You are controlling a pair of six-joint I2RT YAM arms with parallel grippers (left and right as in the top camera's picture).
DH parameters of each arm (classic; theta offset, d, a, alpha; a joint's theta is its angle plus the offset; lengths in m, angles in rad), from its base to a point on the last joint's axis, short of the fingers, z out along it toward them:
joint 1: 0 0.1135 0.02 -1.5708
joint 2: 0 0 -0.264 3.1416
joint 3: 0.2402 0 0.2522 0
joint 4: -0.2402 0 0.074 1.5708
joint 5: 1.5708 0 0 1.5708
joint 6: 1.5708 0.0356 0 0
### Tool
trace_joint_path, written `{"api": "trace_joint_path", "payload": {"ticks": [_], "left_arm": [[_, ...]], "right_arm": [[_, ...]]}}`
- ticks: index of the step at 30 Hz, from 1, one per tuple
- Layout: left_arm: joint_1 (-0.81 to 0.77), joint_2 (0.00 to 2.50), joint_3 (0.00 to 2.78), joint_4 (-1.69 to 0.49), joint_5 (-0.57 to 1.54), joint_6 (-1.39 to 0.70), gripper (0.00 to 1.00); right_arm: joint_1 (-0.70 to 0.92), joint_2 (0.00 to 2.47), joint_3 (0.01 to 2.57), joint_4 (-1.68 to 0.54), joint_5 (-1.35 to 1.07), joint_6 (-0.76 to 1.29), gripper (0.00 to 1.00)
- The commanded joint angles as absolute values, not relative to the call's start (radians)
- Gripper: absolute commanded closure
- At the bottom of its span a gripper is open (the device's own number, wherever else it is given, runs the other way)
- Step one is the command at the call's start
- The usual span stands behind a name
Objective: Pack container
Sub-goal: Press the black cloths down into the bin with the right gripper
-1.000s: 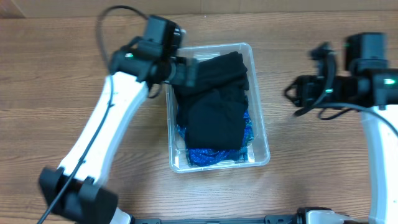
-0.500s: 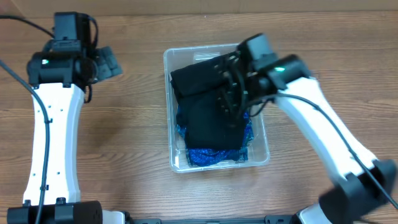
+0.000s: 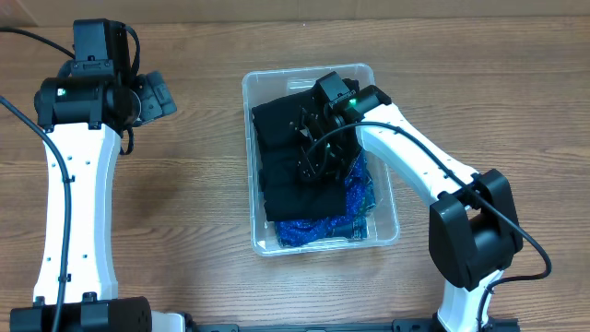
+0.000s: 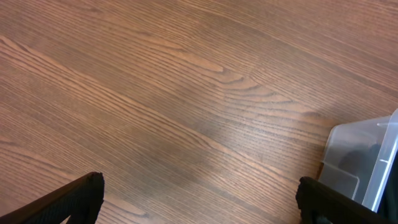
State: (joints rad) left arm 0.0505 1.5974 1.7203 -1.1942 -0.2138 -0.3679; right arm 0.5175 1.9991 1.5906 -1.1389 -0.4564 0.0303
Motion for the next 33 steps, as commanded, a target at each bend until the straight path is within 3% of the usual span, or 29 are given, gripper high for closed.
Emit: {"api": "trace_joint_path", "payload": {"ticks": [1,8,11,15,22,29,33], "left_arm": [[0.052,1.597,1.731,-1.200,-0.209,-0.359,0.00],[0.052,1.597,1.731,-1.200,-0.209,-0.355,0.00],[0.052,1.597,1.731,-1.200,-0.209,-0.355,0.00],[0.052,1.597,1.731,-1.201,-0.209,-0.347,0.00],[0.052,1.597,1.731,-1.200,-0.208,-0.347,0.00],[0.052,1.597,1.731,-1.204,-0.208,-0.347,0.00],[0.052,1.597,1.731,-1.203,-0.209,-0.347,0.00]], "right_arm": [[0.519,2.044,1.583,-1.187,-0.381,0.057,0.63],[0.454,1.763,1.738,-1.264,-0.202,0.085,0.58],[0.393,1.645,1.770,-1.268,-0.112,0.131,0.46],[0.250,1.532,1.769,-1.300,-0.027,0.170,0.40],[0.007,1.546,1.688,-1.410,-0.060,0.184,0.41],[-0.030,1.557,1.411,-1.348,-0.084,0.214,0.42],[-0.012,1.557,1.242,-1.259,-0.363,0.062,0.41]]}}
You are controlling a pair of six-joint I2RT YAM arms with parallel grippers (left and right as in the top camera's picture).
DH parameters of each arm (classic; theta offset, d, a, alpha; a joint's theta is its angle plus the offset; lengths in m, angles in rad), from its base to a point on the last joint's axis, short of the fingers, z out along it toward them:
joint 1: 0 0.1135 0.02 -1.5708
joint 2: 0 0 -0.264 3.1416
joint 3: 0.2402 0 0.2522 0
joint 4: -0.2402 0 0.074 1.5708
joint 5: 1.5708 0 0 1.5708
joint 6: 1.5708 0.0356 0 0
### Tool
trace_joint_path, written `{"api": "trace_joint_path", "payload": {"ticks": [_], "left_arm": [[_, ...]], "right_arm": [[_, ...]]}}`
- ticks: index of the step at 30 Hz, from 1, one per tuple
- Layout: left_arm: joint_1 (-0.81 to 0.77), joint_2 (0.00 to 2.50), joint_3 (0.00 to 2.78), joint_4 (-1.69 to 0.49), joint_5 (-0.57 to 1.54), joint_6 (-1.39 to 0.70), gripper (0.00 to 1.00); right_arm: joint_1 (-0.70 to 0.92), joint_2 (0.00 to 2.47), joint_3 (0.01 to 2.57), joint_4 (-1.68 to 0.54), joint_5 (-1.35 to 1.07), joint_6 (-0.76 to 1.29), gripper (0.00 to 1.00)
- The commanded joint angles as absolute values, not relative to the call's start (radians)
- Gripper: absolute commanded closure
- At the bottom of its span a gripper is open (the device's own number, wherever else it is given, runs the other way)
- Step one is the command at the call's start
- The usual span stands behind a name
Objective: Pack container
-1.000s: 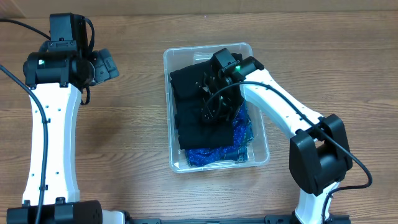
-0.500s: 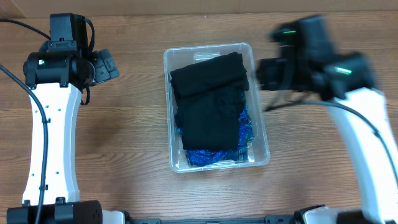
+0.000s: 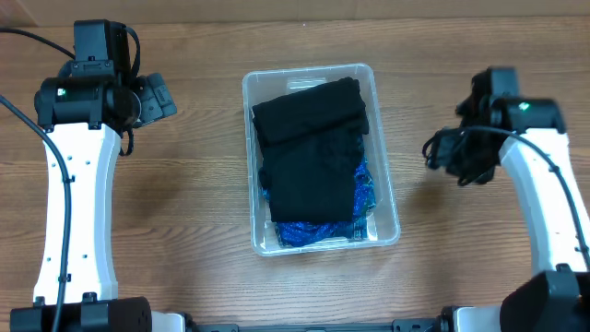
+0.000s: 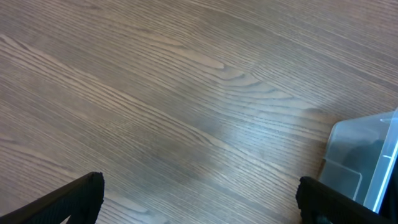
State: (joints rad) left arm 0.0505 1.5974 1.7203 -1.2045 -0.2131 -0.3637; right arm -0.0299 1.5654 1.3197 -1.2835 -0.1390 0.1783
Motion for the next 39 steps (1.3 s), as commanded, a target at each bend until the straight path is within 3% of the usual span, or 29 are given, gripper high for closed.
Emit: {"api": "trace_joint_path", "payload": {"ticks": [1,7,15,25,29,31,32,37,39], "left_arm": [[0.052,1.597,1.731,-1.203,-0.209,-0.347,0.00],[0.052,1.597,1.731,-1.203,-0.209,-0.347,0.00],[0.052,1.597,1.731,-1.203,-0.209,-0.347,0.00],[0.052,1.597,1.731,-1.203,-0.209,-0.336,0.00],[0.052,1.597,1.731,-1.201,-0.208,-0.336,0.00],[0.052,1.597,1.731,-1.194,-0.208,-0.336,0.00],[0.052,1.597,1.731,-1.186,-0.208,-0.334,0.00],[0.052,1.597,1.731,-1.095,-0.044,-0.149,0.00],[0.052,1.601,1.731,-1.038,0.115,0.036,0.00]], "right_arm": [[-0.005,1.557,1.225,-1.257,-0.430,0.022,0.41],[0.051,1.557,1.210,-1.292,-0.609,-0.112,0.38],[0.076,1.556,1.210,-1.264,-0.597,-0.097,0.38],[0.049,1.553,1.385,-1.232,-0.414,-0.078,0.39],[0.049,1.553,1.530,-1.219,-0.032,0.146,0.37],[0.049,1.553,1.585,-1.194,0.138,0.212,0.31],[0.049,1.553,1.606,-1.164,0.181,0.210,0.00],[0.049,1.553,1.634,-1.013,0.268,0.188,0.00],[0.049,1.554,1.634,-0.972,0.264,0.184,0.00]]}}
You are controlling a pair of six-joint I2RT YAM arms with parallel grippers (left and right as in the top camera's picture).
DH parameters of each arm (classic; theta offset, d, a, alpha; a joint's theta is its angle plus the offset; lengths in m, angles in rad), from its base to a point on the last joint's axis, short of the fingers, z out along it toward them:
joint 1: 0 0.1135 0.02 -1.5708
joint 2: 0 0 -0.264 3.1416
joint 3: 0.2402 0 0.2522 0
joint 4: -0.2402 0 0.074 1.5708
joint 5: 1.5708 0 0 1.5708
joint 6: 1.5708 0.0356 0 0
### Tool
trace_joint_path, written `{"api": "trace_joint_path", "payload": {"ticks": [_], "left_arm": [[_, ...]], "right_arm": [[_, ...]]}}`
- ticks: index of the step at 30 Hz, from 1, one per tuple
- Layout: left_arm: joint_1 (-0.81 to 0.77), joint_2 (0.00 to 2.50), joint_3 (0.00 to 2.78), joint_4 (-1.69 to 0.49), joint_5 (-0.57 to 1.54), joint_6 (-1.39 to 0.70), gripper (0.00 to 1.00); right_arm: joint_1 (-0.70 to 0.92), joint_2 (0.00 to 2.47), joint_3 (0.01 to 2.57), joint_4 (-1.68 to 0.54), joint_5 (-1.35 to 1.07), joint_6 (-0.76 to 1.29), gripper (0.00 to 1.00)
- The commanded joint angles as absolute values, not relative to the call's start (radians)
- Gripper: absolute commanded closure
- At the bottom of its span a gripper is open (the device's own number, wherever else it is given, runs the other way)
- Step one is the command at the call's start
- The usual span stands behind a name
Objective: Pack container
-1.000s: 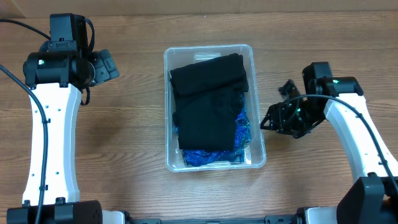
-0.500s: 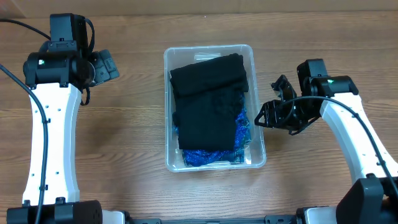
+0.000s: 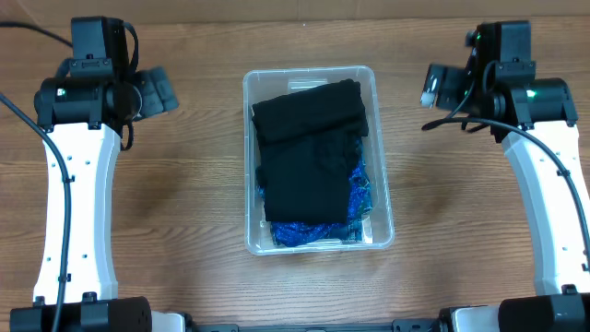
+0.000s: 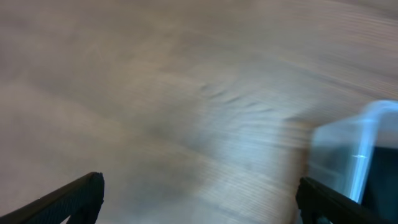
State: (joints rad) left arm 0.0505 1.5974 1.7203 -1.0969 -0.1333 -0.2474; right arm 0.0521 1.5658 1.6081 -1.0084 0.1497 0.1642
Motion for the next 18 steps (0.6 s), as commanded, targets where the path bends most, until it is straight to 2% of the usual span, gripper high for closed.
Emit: {"api": "trace_joint_path", "payload": {"ticks": [1,3,8,18], "left_arm": [[0.052,1.604,1.731,-1.028,0.163,0.095,0.00],[0.052,1.609,1.731,-1.025,0.242,0.194,0.00],[0.063,1.616,1.730,-1.069,0.244,0.195,0.00],[0.102,1.590,1.705,-1.167,0.259,0.155,0.00]], "right_arm": [[0.048,1.554,1.634,-0.957,0.240,0.161,0.00],[0.037,1.553,1.635,-0.947,0.159,0.126,0.00],[-0.056,1.552,1.635,-0.992,-0.033,0.127,0.00],[-0.180,1.480,1.594,-1.134,-0.073,0.128,0.00]]}}
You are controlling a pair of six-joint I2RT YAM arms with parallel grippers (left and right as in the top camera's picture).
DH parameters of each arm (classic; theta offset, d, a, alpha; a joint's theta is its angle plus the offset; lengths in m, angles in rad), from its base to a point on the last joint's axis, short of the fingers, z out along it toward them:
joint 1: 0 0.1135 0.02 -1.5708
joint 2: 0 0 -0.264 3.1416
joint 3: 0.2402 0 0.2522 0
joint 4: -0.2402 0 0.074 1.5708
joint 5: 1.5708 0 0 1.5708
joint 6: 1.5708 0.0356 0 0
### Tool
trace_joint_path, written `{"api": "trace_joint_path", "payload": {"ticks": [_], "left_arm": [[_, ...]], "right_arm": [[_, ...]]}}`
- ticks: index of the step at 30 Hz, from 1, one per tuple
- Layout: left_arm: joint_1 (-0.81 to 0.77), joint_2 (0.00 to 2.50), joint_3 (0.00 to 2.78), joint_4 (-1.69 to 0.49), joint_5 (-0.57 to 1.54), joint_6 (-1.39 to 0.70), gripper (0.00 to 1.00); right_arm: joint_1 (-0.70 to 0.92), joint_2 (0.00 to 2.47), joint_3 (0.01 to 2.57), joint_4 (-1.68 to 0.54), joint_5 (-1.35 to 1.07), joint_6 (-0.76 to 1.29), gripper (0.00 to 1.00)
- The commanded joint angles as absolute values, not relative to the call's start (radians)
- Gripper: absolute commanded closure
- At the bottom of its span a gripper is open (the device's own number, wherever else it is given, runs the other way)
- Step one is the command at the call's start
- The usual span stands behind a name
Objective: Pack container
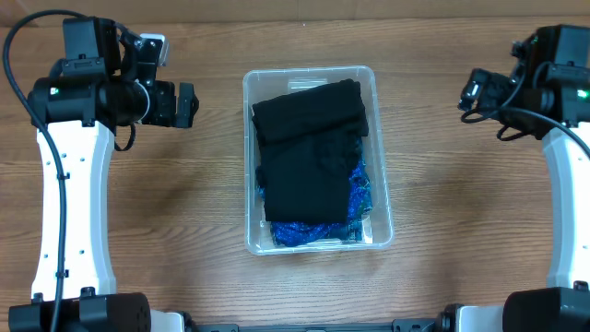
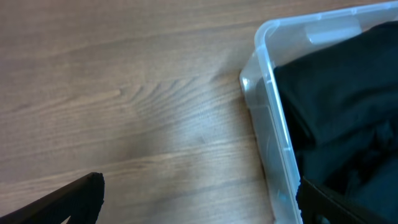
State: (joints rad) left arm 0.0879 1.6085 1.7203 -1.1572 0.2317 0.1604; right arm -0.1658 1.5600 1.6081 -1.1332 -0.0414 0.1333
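A clear plastic container (image 1: 380,101) stands mid-table, filled with a folded black cloth (image 1: 309,152) lying over a blue patterned cloth (image 1: 359,195). My left gripper (image 1: 187,104) hovers left of the container's far-left corner and points toward it. In the left wrist view the left gripper (image 2: 202,205) is open, its fingers (image 2: 68,202) spread wide over bare wood, with the container's rim (image 2: 272,93) and the black cloth (image 2: 336,87) at the right. My right gripper (image 1: 472,90) hangs at the far right, away from the container; its jaws are too small to read.
The wooden table (image 1: 184,212) lies bare on both sides of the container. The white arm links (image 1: 74,203) stand along the left and right (image 1: 567,203) edges.
My left gripper has turned and shifted right toward the container, whose corner and black cloth now fill the right of its wrist view. My right gripper has moved further right.
First my right gripper was down in the container on the black cloth. Then it was out to the container's right, with the cloth left lying inside. Later it was at the back right. Now both grippers sit at the table's sides and the left faces the container.
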Motion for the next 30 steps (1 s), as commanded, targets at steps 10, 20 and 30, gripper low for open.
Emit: {"api": "trace_joint_path", "payload": {"ticks": [10,20,30], "left_arm": [[0.113,1.129,1.222,-0.940,0.228,0.104,0.00],[0.111,0.730,0.927,-0.866,0.229,0.089,0.00],[0.111,0.742,0.926,-0.995,0.229,0.089,0.00]], "right_arm": [[-0.179,0.974,1.134,-0.996,-0.055,0.131,0.00],[-0.179,0.516,0.907,-0.991,-0.055,0.214,0.00],[-0.179,0.512,0.907,-1.040,-0.055,0.214,0.00]]}}
